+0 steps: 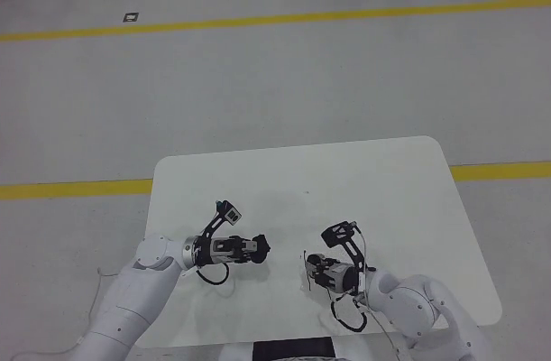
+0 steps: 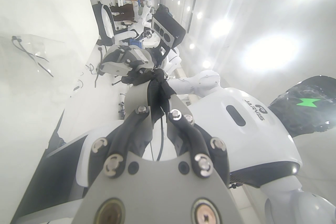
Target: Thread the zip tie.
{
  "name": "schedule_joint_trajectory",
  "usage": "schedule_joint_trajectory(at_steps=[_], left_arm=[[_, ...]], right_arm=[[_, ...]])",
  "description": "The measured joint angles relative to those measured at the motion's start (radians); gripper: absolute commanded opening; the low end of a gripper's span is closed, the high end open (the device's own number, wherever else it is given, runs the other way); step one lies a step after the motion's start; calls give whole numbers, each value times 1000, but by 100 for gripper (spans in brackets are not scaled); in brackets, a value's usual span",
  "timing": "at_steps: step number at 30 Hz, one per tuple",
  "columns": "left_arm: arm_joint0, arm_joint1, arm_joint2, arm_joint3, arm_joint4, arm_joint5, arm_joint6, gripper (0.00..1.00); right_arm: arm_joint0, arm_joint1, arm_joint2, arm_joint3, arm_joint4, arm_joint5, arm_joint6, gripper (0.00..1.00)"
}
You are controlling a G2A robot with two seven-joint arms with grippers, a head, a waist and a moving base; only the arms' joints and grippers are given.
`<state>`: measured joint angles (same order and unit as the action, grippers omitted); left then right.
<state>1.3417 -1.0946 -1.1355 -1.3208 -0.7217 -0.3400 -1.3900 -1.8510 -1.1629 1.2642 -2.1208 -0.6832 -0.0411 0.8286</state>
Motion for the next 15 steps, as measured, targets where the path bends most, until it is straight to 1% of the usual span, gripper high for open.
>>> schedule_joint_trajectory(at_steps=[2, 12, 15], left_arm=[[0, 0, 0, 0, 0, 0, 0, 0], [0, 0, 0, 0, 0, 0, 0, 0], [0, 0, 0, 0, 0, 0, 0, 0]], right_arm=[[-9, 0, 7, 3, 36, -13, -20, 0], [-7, 0, 4, 5, 24, -11, -18, 0], [1, 0, -18, 29, 11, -20, -50, 0]])
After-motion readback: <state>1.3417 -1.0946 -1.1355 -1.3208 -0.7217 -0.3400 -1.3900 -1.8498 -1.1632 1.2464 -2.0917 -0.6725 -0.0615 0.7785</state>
